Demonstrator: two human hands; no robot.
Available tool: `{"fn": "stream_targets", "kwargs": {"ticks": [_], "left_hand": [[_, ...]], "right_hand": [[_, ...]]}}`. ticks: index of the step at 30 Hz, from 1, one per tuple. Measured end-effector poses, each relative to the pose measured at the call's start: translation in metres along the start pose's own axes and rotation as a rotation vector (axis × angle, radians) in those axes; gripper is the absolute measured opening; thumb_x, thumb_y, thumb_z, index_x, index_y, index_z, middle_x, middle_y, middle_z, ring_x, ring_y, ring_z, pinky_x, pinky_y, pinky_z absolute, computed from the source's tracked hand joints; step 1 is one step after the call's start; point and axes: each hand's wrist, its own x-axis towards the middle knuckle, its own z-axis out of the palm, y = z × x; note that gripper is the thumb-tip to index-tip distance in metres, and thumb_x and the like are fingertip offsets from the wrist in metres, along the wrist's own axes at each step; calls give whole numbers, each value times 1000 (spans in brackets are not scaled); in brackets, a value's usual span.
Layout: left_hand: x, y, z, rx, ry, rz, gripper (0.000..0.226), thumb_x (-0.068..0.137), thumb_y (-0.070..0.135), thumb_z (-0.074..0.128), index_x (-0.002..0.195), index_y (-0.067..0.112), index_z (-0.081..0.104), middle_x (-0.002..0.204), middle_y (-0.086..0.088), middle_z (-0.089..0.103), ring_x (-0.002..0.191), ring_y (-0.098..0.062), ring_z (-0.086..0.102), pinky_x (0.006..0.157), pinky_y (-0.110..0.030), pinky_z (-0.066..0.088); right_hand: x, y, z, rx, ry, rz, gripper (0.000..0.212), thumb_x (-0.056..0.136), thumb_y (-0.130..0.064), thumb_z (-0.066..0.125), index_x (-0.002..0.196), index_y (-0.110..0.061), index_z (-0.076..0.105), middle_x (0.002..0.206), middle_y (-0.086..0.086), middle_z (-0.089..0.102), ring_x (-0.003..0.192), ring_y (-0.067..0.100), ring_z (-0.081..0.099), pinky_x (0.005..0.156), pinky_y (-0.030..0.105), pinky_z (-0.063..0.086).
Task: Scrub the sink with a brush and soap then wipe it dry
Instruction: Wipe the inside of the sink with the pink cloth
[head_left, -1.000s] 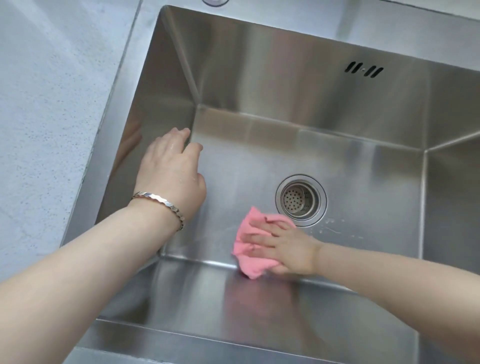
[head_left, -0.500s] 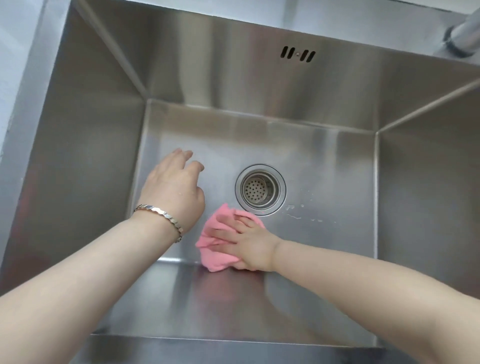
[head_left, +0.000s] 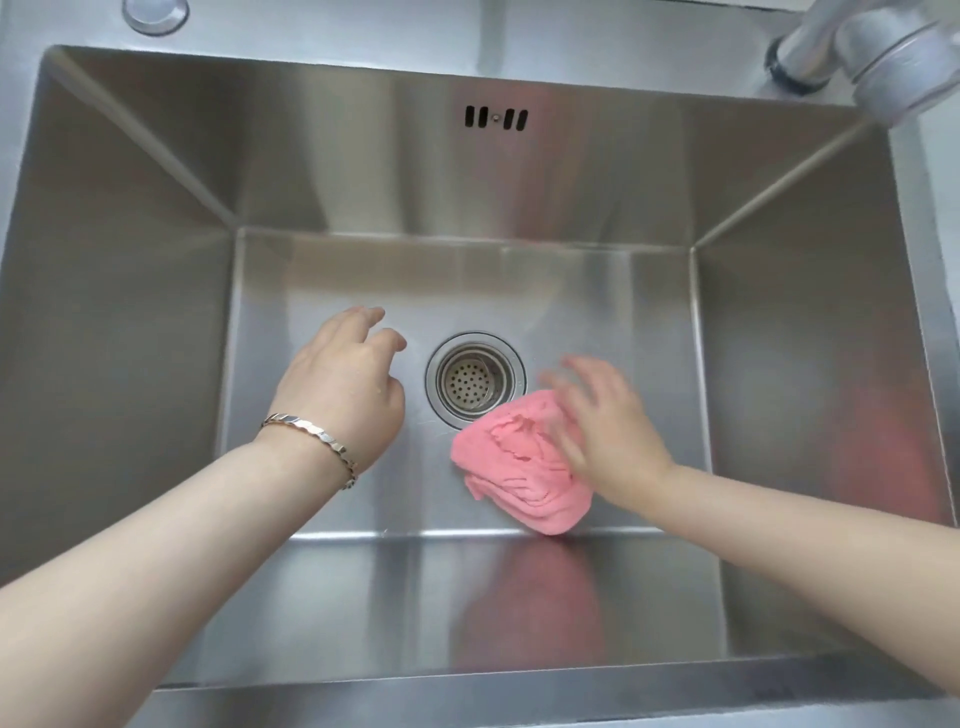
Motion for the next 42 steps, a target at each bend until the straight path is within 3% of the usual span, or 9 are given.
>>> {"fn": "stream_targets", "kwargs": {"ticks": [5, 9, 13, 20, 25, 28, 35, 39, 42], "left_hand": [[5, 4, 7, 16, -31, -6, 43, 86, 5, 43, 128, 11, 51, 148, -6, 32, 140, -19, 19, 109, -31, 20], [9, 4, 13, 27, -51, 5, 43, 88, 6, 42, 130, 12, 49, 149, -4, 29, 140, -19, 19, 110, -30, 19], [11, 2, 20, 16, -56, -18, 43, 87, 5, 42, 129, 12, 50, 149, -3, 30, 140, -18, 19, 110, -30, 19], [10, 3, 23, 12, -69, -48, 43, 88, 5, 42, 129, 13, 50, 149, -2, 30, 140, -17, 18, 110, -32, 21], [10, 3, 15, -11, -66, -49, 42, 88, 4, 41, 129, 12, 50, 149, -2, 30, 140, -18, 18, 109, -34, 24], [11, 0, 6, -28, -59, -49, 42, 87, 4, 42, 127, 11, 51, 148, -4, 32, 138, -19, 20, 108, -35, 26], [6, -26, -7, -56, -4, -106, 41, 87, 1, 41, 125, 10, 53, 146, -3, 36, 136, -21, 25, 107, -36, 28], [2, -44, -10, -39, 33, -134, 41, 85, -1, 42, 122, 8, 55, 143, -5, 40, 134, -23, 28, 106, -38, 29], [-3, -51, -10, -29, 35, -145, 41, 84, -3, 44, 121, 7, 56, 143, -7, 41, 134, -24, 30, 106, -39, 30]], "right_hand": [[-21, -8, 62, -254, -426, -529, 53, 80, -52, 34, 129, -34, 38, 140, 2, 50, 126, 32, 49, 93, 62, 37], [13, 26, 53, -209, -429, -228, 54, 83, -50, 32, 133, -36, 46, 145, 3, 43, 132, 41, 38, 95, 68, 29], [72, 27, 44, -139, -318, -38, 68, 86, -59, 14, 149, -35, 7, 158, -5, -4, 145, 30, -12, 110, 62, 1], [78, 68, 25, -175, -208, 134, 65, 82, -63, 38, 143, -45, 24, 159, 3, 7, 143, 38, -7, 109, 62, -1], [-5, 89, 24, -249, -387, 405, 86, 70, -71, 3, 148, -36, -9, 155, 1, -24, 137, 39, -29, 109, 58, -14], [-51, 75, 34, -234, -447, 123, 73, 82, -66, 0, 140, -32, -27, 147, 1, -38, 131, 40, -39, 107, 68, -5], [-46, 67, 55, -299, -447, -727, 44, 98, -48, 24, 140, -40, 33, 157, -4, 16, 143, 39, 6, 104, 67, 10], [3, -29, 75, -206, -429, -757, 44, 92, -45, 37, 133, -36, 50, 149, 1, 38, 136, 43, 30, 98, 76, 20], [32, -106, 80, -249, -504, -708, 49, 99, -42, 32, 146, -38, 23, 159, -4, 1, 143, 38, -10, 102, 65, -13]]}}
